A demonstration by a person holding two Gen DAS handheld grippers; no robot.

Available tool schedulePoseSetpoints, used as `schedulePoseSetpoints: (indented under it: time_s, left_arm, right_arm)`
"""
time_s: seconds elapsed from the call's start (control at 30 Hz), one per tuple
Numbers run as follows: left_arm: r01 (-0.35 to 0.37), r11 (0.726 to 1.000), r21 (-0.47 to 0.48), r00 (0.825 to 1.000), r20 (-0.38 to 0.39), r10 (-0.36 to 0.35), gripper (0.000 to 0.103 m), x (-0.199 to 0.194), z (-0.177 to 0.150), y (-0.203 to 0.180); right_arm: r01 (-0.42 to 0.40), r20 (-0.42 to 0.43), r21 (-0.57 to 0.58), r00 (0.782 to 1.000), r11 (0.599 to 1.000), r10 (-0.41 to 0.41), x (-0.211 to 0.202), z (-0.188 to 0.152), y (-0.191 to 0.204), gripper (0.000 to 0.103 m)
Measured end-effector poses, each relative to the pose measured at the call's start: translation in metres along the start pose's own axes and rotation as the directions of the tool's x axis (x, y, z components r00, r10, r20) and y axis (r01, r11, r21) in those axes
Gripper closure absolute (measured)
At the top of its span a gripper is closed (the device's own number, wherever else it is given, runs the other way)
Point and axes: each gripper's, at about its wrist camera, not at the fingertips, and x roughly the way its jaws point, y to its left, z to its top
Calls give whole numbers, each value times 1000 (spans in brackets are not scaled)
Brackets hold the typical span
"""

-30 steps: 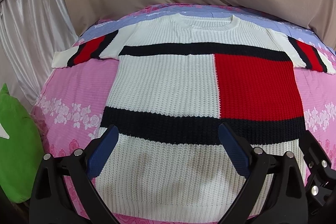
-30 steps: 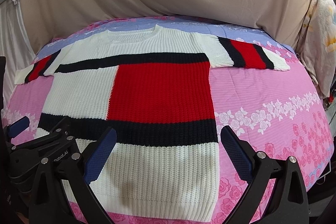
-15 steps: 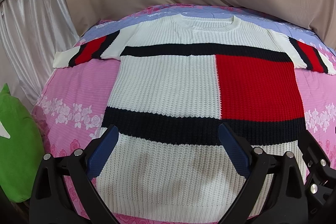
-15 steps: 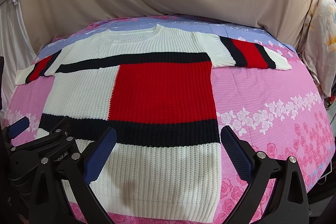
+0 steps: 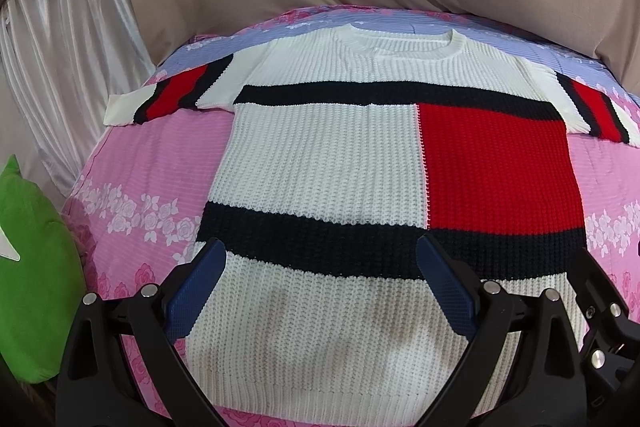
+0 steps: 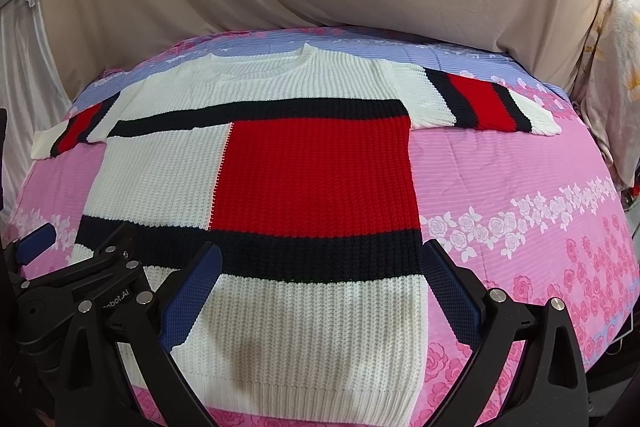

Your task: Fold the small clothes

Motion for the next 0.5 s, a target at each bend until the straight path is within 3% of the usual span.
schedulePoseSetpoints:
  time_s: [0.5]
  left_arm:
    - [-8,1000,-7,1000,-1,8,9,3,1,2]
  right_arm:
    - [-6,-9,-7,1000,1000,6,4,4,2,5]
